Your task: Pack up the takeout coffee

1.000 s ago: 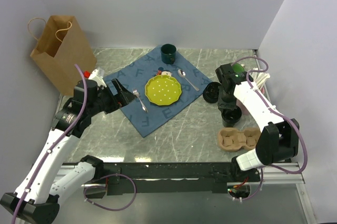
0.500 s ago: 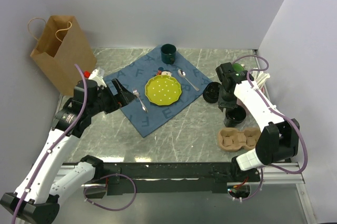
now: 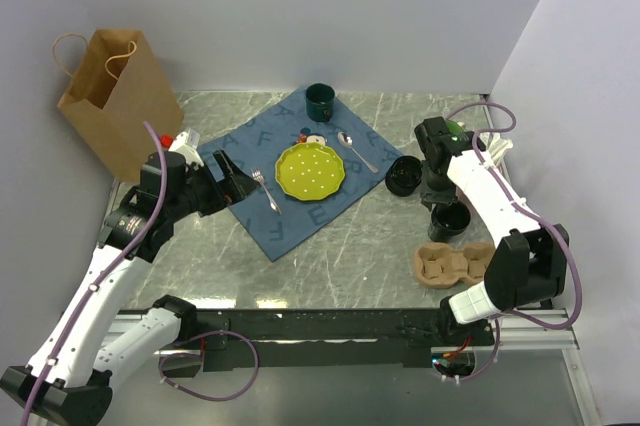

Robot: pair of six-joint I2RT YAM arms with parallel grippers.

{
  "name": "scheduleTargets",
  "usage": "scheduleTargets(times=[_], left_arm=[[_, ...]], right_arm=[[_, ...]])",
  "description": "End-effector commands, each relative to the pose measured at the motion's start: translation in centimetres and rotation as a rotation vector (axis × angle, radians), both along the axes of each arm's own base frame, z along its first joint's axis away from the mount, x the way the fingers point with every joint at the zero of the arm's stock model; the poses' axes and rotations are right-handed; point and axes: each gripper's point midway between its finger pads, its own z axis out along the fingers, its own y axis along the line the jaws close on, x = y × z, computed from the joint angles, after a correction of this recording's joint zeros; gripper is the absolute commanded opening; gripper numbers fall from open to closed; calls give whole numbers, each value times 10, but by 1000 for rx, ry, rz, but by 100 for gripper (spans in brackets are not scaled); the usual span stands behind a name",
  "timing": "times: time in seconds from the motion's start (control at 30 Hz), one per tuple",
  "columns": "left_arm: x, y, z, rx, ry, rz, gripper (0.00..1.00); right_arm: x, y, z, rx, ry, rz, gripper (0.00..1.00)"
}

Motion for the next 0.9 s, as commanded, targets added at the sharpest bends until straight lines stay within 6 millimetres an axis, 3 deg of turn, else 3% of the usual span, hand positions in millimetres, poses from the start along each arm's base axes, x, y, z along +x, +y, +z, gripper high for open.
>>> scheduleTargets(times=[0.0, 0.2, 0.53, 0.87], left_arm=[[5, -3, 14, -6, -54, -12, 97], [6, -6, 14, -9, -53, -19, 97], [7, -7, 12, -14, -42, -23, 97], [7, -9, 9, -15, -31, -27, 97]], right_arm=[[11, -9, 17, -24, -54, -4, 26], [12, -13, 16, -20, -56, -4, 26], [6, -5, -6, 50, -10, 21, 26], [4, -9, -4, 34, -17, 8, 21]])
